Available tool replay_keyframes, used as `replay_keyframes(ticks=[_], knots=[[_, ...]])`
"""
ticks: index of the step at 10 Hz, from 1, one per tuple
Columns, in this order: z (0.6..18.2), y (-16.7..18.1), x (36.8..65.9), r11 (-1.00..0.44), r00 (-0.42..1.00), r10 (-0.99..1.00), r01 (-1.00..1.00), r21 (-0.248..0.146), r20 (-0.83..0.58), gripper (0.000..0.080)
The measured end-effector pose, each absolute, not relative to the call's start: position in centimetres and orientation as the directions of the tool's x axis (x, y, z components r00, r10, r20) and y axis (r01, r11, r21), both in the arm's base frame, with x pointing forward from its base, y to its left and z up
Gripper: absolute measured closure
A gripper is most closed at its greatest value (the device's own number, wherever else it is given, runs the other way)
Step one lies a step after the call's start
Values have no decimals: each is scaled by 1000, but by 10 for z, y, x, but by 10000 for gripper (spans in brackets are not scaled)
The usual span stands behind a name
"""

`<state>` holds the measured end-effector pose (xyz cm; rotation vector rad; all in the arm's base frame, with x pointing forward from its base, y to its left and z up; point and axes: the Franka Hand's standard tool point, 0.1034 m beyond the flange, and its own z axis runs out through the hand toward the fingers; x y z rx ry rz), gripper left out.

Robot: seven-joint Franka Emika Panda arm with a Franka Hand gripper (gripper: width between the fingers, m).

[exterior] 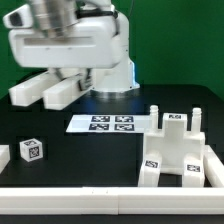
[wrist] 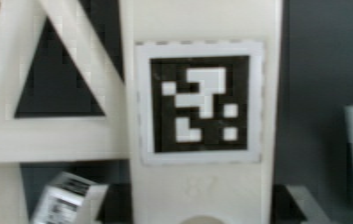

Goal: Assemble chair

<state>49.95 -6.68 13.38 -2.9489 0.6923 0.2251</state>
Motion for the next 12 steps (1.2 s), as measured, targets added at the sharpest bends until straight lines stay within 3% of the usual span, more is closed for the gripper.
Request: replay_keyframes(ticks=[1, 2, 5, 7, 9, 12], knots=[[121, -68, 491, -885, 885, -452, -460, -73, -109, 517], [119, -65, 478, -883, 880, -450, -464, -70, -153, 517], [121, -64, 484, -885, 882, -447, -460, -68, -148, 517], [152, -18, 516, -907, 893, -411, -420, -12, -181, 517], [160, 23, 537, -922, 903, -381, -386, 15, -197, 515], [157, 23, 537, -922, 904, -382, -386, 15, -191, 515]])
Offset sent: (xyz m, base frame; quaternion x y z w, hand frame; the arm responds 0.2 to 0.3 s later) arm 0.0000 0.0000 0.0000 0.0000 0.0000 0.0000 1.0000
